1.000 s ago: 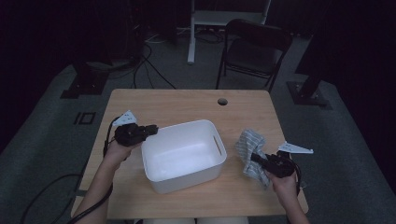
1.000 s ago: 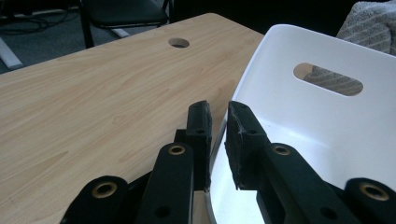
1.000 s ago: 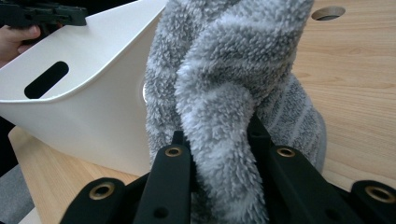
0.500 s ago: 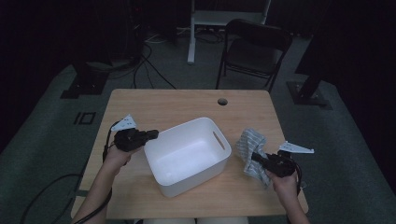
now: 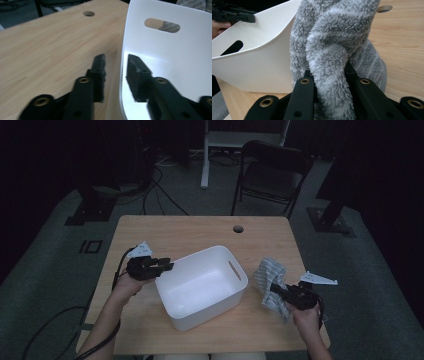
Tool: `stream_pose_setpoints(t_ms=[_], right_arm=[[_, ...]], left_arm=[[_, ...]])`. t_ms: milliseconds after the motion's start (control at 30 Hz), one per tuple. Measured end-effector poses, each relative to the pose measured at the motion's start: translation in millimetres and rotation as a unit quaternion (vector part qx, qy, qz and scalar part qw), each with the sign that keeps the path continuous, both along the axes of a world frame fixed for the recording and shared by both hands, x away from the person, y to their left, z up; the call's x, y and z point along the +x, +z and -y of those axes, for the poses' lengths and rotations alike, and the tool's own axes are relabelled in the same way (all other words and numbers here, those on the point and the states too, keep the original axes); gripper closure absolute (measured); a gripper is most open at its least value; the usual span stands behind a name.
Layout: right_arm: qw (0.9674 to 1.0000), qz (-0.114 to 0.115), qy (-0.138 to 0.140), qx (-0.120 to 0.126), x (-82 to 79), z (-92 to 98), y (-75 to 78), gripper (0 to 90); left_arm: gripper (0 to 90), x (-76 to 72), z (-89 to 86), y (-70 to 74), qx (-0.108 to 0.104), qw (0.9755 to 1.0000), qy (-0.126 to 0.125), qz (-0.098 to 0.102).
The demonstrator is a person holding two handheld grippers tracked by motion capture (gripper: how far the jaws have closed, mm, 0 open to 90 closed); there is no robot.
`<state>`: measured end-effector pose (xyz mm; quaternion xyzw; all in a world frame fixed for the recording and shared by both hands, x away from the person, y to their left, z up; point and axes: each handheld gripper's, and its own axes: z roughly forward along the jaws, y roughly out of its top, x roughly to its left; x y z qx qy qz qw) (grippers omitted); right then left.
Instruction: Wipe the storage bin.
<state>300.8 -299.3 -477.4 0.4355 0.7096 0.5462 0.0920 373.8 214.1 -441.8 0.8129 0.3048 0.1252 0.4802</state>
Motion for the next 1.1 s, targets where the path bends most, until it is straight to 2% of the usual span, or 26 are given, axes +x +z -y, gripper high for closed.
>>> stream_pose_setpoints(t_ms=[33, 200, 300, 500, 533, 600, 633, 767, 833, 1000, 1033, 1100], right_arm=[[1.0, 0.0, 0.0, 0.0, 0.0, -0.2, 0.2, 77.3], [1.0, 0.001, 0.001, 0.0, 0.1, -0.8, 0.4, 77.3], [1.0, 0.0, 0.0, 0.0, 0.3, -0.7, 0.3, 77.3], [1.0, 0.0, 0.0, 0.002, 0.2, -0.3, 0.5, 77.3], [1.0, -0.001, 0.0, 0.003, 0.2, -0.1, 0.3, 77.3], [1.0, -0.001, 0.0, 0.003, 0.4, 0.2, 0.3, 77.3], [1.0, -0.001, 0.0, 0.003, 0.4, 0.2, 0.3, 77.3], [1.0, 0.0, -0.001, 0.004, 0.8, 1.5, -0.1, 77.3], [1.0, -0.001, 0.0, 0.006, 0.9, 1.5, -0.4, 77.3], [1.0, -0.001, 0.001, 0.005, 0.4, 0.5, 0.3, 77.3], [1.0, -0.002, 0.001, 0.005, 0.5, 0.5, 0.3, 77.3], [1.0, -0.001, 0.001, 0.004, 0.6, 0.6, -0.3, 77.3]], left_arm=[[71.1, 0.3, -0.2, -0.5, -0.001, 1.0, 0.003, -0.002], [83.2, -1.0, 1.2, -1.8, -0.001, 1.0, -0.005, -0.007], [83.7, -1.9, 1.9, -1.6, 0.001, 1.0, -0.001, -0.008], [84.5, -7.1, 3.5, -2.8, -0.005, 0.9997, 0.024, -0.008], [84.5, -10.2, 3.8, -3.5, -0.009, 0.9991, 0.04, -0.008], [85.3, -13.6, 2.6, -4.4, -0.017, 0.9986, 0.05, -0.008], [85.6, -13.6, 2.6, -4.4, -0.017, 0.9986, 0.05, -0.008], [86.8, -21.9, 0.7, -5.8, -0.015, 0.9968, 0.079, 0.004], [86.8, -23.0, 0.1, -6.0, -0.014, 0.9966, 0.081, 0.006], [85.6, -23.6, -0.1, -7.5, -0.028, 0.9959, 0.086, 0.008], [82.7, -23.4, 0.1, -7.6, -0.027, 0.9955, 0.09, 0.01], [82.9, -22.8, 0.0, -7.7, -0.028, 0.9956, 0.089, 0.008]])
